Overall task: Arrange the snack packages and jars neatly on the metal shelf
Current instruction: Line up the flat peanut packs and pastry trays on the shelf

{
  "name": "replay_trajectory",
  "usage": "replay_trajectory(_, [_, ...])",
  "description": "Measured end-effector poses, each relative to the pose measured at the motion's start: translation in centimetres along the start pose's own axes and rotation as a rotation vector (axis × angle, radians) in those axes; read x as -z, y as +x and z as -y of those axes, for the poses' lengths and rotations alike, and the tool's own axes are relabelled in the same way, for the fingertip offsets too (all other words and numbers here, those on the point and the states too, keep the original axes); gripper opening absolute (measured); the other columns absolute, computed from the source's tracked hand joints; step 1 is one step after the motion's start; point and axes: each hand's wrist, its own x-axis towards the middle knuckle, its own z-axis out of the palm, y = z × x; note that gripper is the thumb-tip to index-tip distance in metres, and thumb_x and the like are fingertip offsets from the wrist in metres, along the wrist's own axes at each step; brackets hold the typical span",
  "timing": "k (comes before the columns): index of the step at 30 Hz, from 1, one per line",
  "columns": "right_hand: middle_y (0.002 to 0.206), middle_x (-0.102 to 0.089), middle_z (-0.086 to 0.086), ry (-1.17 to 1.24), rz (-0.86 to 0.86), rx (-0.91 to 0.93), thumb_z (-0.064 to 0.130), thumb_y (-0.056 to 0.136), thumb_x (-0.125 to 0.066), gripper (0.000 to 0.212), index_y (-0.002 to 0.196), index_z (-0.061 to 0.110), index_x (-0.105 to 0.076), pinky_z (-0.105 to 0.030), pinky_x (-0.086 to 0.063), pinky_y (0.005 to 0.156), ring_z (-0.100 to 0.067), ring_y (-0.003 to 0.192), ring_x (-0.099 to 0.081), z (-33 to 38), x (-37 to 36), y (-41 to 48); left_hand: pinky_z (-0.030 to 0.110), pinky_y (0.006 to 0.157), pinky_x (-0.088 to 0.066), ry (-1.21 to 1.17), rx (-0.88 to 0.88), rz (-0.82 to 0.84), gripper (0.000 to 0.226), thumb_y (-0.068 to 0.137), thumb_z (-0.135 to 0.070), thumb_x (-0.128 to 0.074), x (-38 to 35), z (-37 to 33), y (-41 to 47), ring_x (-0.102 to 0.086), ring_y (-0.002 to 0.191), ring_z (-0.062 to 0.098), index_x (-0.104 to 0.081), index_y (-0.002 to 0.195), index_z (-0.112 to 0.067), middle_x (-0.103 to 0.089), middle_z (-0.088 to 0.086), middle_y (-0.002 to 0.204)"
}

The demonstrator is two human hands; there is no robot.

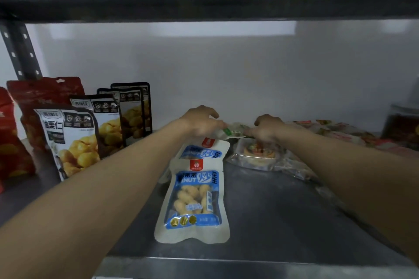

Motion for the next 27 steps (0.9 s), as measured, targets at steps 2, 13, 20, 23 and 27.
replay_trajectory(2, [0.135, -0.055, -0.015, 0.019, -0.007, -0.019, 0.06, 0.087, -0.056, 0.075, 0.133, 0.001, -0.048, -0.033, -0.046, 0.091, -0.033, 0.115, -0.056, 0.0, -0.3, 0.5, 0.028, 0.09, -0.04, 0.021, 0.021, 0.037, 0.057, 0.086, -0.048, -0.061, -0.2, -0.3, 0.7, -0.051, 0.122, 0.024, -0.052, 0.135, -0.021, -0.051, 0.005, 0.139])
replay_trajectory(13, [0.099, -0.063, -0.005, 0.572, -0.231, -0.063, 0.015, 0.067, -0.089, 0.047, 0.105, 0.007, -0.063, -0.026, -0.053, 0.079, -0.023, 0.093, -0.062, 0.1, 0.9, 1.9, 0.034, 0.096, -0.047, -0.199, 0.053, 0.065, 0.063, 0.08, -0.033, -0.075, -1.3, 0.1, 3.8, -0.054, 0.116, 0.025, -0.05, 0.136, -0.018, -0.05, 0.008, 0.138])
replay_trajectory(20, [0.109, -0.06, -0.015, 1.098, -0.28, 0.134, -0.014, 0.065, -0.079, 0.066, 0.119, 0.014, -0.052, -0.039, -0.061, 0.07, -0.027, 0.092, -0.065, 0.0, 3.1, 1.5, 0.029, 0.09, -0.045, -0.337, 0.013, -0.063, 0.072, 0.085, -0.034, -0.07, -0.5, -1.0, 4.1, -0.054, 0.118, 0.026, -0.035, 0.144, -0.015, -0.051, 0.011, 0.139])
replay_trajectory(23, [0.1, -0.063, -0.012, 1.219, -0.224, 0.186, -0.016, 0.073, -0.073, 0.068, 0.129, 0.011, -0.046, -0.028, -0.059, 0.061, -0.02, 0.084, -0.066, -0.6, 4.7, 0.5, 0.014, 0.053, -0.047, -0.514, -0.049, -0.087, 0.04, 0.085, -0.02, -0.072, -0.1, -2.3, 3.1, -0.062, 0.079, 0.017, -0.056, 0.119, -0.007, -0.066, 0.012, 0.109])
replay_trajectory(27, [0.107, -0.067, -0.012, 1.242, -0.106, 0.156, 0.001, 0.078, -0.076, 0.053, 0.124, 0.005, -0.052, -0.033, -0.058, 0.068, -0.024, 0.09, -0.069, -1.8, 5.7, -1.3, 0.012, 0.044, -0.046, -0.695, -0.063, -0.122, 0.021, 0.081, -0.012, -0.075, -0.6, -4.5, 1.9, -0.062, 0.069, 0.016, -0.065, 0.098, -0.004, -0.067, 0.01, 0.091])
